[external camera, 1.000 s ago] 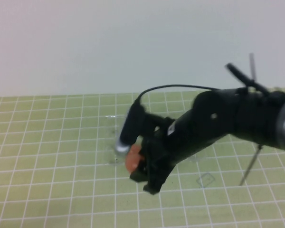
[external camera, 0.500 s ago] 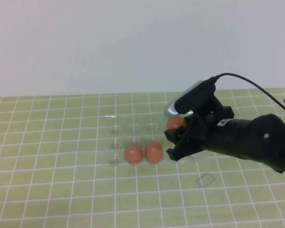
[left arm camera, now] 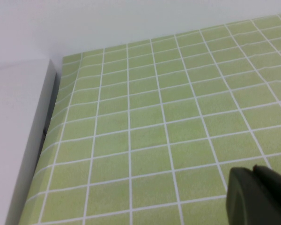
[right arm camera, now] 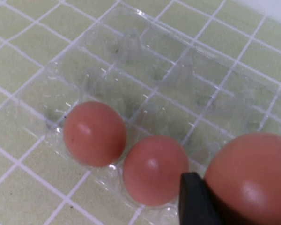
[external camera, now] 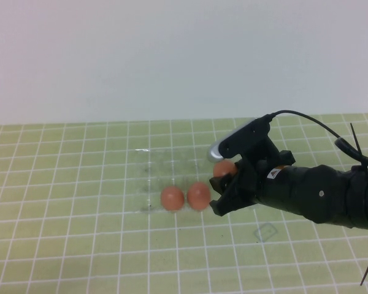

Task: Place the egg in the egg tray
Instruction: Place the egg in the egg tray

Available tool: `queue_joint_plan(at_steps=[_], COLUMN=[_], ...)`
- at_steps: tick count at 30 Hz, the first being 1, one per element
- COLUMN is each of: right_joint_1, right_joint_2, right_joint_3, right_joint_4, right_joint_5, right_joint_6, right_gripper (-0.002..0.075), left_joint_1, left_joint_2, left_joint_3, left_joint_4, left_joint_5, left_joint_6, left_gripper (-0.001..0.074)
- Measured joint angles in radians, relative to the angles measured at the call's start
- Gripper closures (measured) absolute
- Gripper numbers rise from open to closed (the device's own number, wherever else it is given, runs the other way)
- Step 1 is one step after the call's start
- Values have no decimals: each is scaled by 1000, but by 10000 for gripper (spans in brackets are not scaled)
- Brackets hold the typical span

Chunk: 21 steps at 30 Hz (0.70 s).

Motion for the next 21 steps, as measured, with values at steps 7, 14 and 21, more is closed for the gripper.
queue_joint_plan(at_steps=[7, 14, 21], right_joint_1=[0, 0, 0], right_joint_2=[0, 0, -12], right_joint_3=[0, 0, 0], right_joint_4=[-37, -71, -105], right_joint_5=[0, 0, -27], right_joint_6=[2, 8, -89], right_gripper=[354, 354, 354], left_joint_1=[0, 0, 0], left_joint_2=[0, 0, 0], left_joint_3=[0, 0, 0], left_joint_4=[0, 0, 0], left_joint_5=[0, 0, 0], left_joint_6=[0, 0, 0], left_gripper=[735, 735, 735])
